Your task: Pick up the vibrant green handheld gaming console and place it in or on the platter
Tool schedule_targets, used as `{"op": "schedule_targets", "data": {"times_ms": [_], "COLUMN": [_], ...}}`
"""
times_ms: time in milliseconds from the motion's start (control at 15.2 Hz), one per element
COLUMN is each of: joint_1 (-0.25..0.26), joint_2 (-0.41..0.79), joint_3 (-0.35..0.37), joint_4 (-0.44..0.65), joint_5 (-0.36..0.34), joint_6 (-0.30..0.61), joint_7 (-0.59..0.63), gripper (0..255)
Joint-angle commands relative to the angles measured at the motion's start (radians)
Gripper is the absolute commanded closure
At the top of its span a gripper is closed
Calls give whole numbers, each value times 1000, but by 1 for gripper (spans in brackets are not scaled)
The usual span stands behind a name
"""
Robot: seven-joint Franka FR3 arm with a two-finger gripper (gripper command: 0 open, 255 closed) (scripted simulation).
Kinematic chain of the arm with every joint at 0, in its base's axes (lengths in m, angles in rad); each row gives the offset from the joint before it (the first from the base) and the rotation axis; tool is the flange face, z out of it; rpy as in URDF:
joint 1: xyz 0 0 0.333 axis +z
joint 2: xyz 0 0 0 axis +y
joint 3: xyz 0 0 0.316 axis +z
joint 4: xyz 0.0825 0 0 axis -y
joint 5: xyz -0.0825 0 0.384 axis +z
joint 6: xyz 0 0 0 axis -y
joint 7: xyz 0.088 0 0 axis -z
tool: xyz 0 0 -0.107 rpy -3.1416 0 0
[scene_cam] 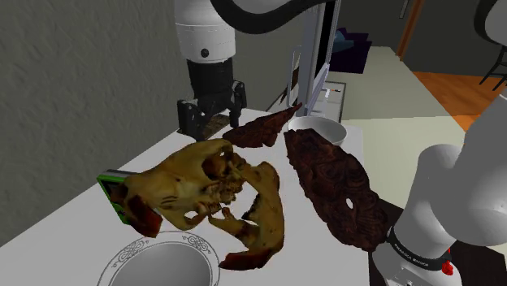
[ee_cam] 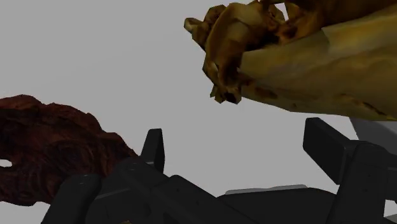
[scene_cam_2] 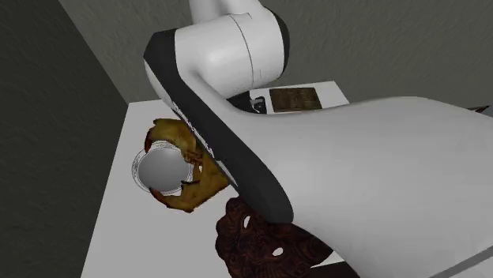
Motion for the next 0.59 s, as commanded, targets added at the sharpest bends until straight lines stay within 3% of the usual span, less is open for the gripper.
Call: {"op": "schedule_targets", "data": {"times_ms": [0, 528], "joint_1": [22, 129], "joint_2": [85, 418], "joint_3": [27, 103], "joint_4": [81, 478], "joint_5": [51, -75], "joint_6": [-21, -116], "joint_7": [51, 217], "gripper": [0, 0]}}
